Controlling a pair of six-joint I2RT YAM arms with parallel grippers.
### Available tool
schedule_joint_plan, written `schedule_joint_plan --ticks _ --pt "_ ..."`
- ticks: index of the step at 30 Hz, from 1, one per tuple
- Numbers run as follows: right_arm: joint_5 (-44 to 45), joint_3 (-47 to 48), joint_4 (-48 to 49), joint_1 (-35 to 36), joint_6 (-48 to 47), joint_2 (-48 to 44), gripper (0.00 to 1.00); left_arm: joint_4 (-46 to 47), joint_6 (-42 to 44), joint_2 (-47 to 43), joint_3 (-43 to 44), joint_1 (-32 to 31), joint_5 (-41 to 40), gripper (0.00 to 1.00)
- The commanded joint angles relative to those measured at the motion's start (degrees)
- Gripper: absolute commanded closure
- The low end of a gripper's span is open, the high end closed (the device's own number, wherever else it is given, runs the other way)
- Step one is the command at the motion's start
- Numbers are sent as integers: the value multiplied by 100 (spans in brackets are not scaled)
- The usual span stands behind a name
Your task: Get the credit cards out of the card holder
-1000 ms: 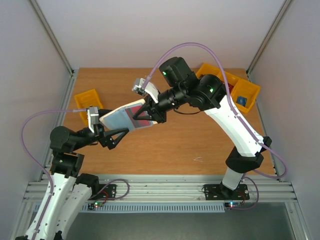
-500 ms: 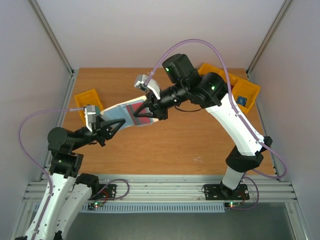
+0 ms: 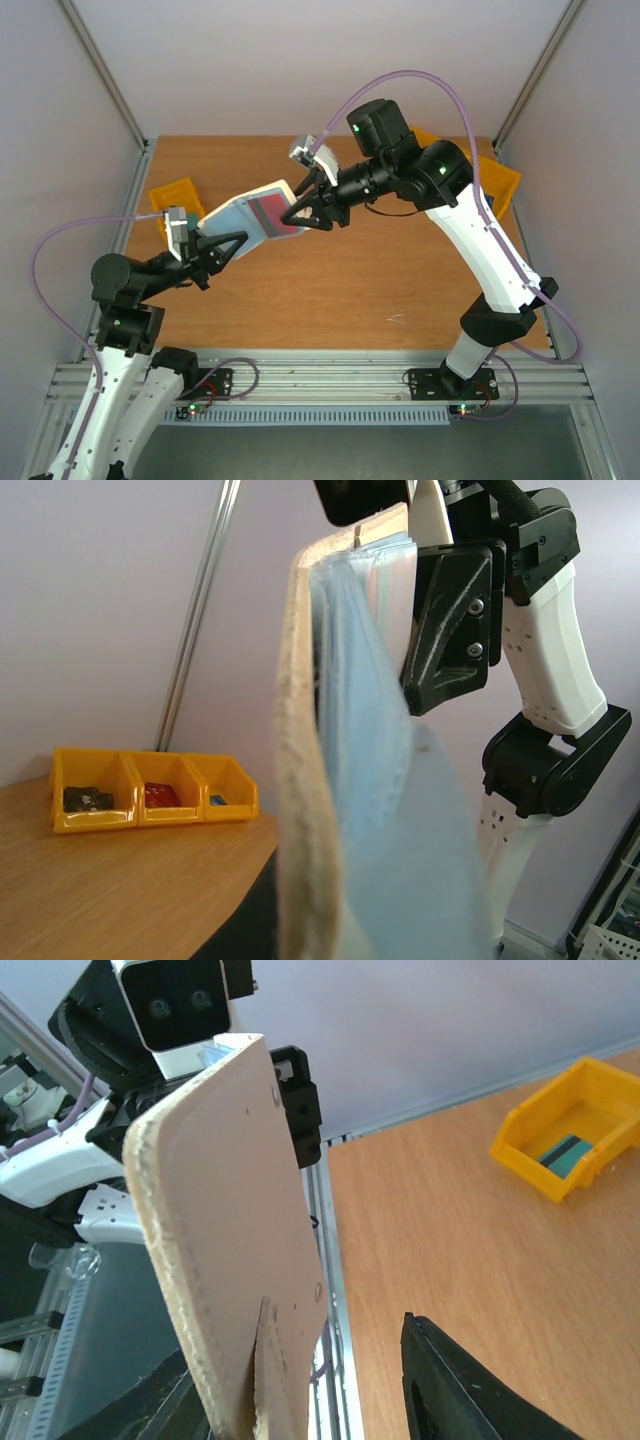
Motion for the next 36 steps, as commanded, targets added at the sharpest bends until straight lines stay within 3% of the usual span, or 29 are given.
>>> schedule_joint_plan --ticks 1,14,36 --pt "43 11 95 -20 -45 -203 56 87 116 1 281 37 -31 100" --pt "126 -5 90 -226 -17 -248 55 2 219 19 356 31 13 100" --pt "1024 75 -512 -237 -565 -325 53 -129 393 -77 211 33 49 100"
